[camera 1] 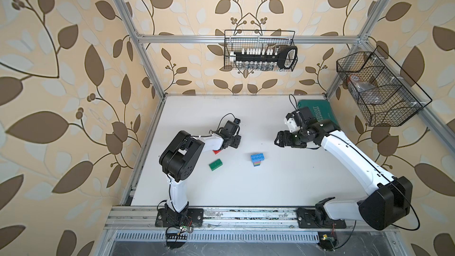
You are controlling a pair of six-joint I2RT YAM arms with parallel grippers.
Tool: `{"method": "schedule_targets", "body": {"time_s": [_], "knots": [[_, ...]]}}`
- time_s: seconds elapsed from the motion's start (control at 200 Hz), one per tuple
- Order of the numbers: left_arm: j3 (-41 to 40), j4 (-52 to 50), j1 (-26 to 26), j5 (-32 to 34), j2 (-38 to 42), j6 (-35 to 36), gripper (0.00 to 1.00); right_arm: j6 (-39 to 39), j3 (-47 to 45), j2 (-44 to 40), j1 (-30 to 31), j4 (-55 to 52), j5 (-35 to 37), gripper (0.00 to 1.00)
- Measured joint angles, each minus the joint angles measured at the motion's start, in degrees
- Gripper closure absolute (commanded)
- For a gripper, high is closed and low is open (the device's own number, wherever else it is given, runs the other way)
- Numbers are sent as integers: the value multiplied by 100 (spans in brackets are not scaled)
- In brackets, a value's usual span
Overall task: Assemble a spoon with lego
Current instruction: Pick up the lego brick from the center of the board.
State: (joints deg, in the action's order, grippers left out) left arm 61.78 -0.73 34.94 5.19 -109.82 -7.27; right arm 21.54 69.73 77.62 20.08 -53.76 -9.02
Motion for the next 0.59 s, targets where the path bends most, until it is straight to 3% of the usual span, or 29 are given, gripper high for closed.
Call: {"method": "schedule_targets", "body": {"time_s": [0.595], "knots": [[2192,-3117,-125,-251,-881,225,51,-20,-74,-70,-39,24,-11,20]]}}
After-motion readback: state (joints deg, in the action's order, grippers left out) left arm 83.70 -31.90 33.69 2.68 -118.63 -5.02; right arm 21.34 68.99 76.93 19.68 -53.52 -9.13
